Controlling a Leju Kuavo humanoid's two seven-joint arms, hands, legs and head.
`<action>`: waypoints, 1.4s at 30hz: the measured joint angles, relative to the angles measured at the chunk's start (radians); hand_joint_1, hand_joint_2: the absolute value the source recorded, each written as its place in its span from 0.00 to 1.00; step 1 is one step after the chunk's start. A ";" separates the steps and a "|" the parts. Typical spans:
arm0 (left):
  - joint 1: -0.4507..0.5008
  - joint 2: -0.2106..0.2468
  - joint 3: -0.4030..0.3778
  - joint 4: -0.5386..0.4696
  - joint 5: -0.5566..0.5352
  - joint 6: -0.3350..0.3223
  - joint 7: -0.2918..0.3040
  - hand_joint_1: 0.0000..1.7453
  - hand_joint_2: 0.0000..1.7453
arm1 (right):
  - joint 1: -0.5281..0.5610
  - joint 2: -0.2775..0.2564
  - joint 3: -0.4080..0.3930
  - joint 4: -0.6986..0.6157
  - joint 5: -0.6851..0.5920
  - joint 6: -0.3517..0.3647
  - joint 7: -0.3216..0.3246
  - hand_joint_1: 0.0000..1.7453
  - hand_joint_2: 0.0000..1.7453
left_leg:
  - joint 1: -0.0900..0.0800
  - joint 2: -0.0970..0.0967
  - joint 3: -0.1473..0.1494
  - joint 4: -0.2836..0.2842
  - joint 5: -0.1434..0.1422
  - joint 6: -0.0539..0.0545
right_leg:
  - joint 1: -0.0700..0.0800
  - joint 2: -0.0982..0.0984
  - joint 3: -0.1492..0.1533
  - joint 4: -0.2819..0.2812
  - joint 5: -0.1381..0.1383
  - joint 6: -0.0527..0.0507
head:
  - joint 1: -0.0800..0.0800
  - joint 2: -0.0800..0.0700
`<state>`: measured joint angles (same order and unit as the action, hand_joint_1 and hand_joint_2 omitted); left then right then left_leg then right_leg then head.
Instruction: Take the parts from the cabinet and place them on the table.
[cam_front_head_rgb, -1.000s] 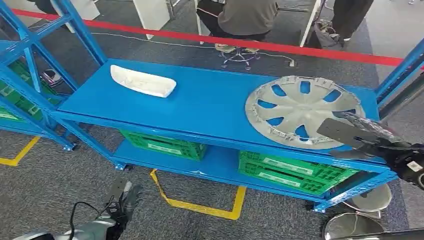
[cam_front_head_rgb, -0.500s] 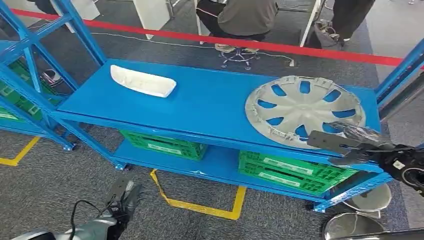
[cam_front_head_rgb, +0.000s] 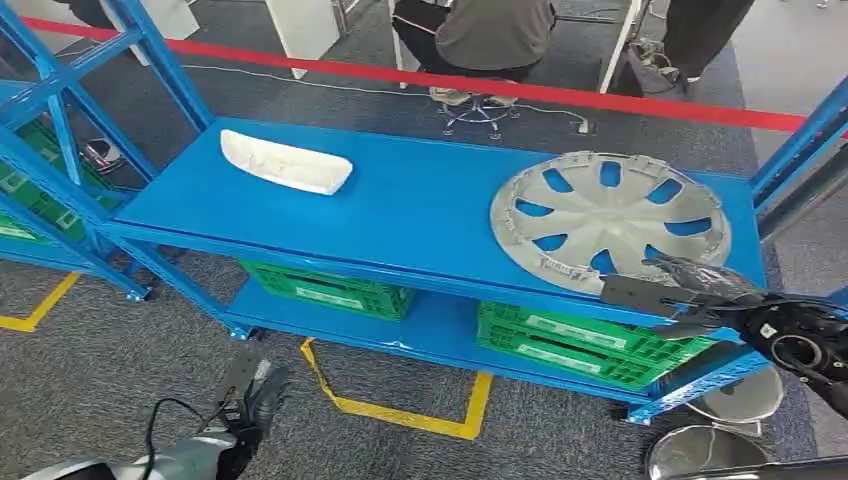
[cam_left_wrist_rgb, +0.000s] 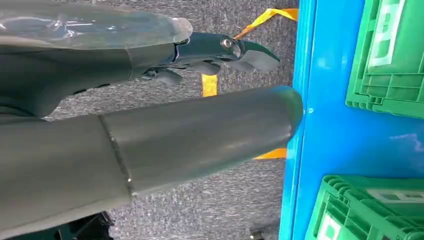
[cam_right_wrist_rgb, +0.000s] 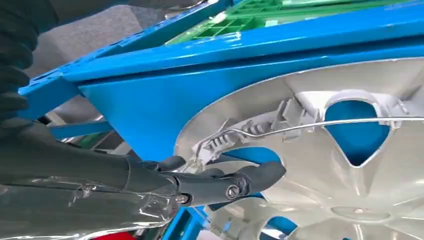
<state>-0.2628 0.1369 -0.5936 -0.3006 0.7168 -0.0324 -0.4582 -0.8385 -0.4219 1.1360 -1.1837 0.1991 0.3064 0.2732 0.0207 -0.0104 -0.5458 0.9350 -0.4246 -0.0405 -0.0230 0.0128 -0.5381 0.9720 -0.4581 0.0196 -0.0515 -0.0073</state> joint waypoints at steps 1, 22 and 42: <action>0.000 0.000 0.000 0.000 0.000 0.001 0.000 0.00 0.00 | -0.001 0.005 0.002 0.012 0.010 -0.008 -0.010 0.00 1.00 | 0.000 0.000 0.000 0.000 0.000 0.000 | 0.000 0.000 0.000 0.000 0.000 0.000 | 0.000 0.000; -0.001 -0.006 0.000 0.000 -0.001 0.005 0.003 0.00 0.00 | -0.075 0.109 0.042 0.207 0.369 -0.021 -0.123 0.00 1.00 | 0.000 0.000 0.000 0.000 0.000 0.000 | 0.000 0.000 0.000 0.000 0.000 0.000 | 0.000 0.000; -0.006 -0.012 0.000 0.000 -0.005 0.005 0.005 0.00 0.00 | -0.109 0.230 0.047 0.321 0.393 -0.115 -0.218 0.00 1.00 | 0.000 0.000 0.000 0.001 0.000 0.000 | 0.000 0.000 0.000 0.000 0.000 0.000 | 0.000 0.000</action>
<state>-0.2689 0.1247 -0.5940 -0.3006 0.7115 -0.0278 -0.4536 -0.9472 -0.1919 1.1826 -0.8629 0.5917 0.1912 0.0553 0.0207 -0.0102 -0.5457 0.9355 -0.4245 -0.0405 -0.0230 0.0131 -0.5382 0.9721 -0.4580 0.0196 -0.0515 -0.0072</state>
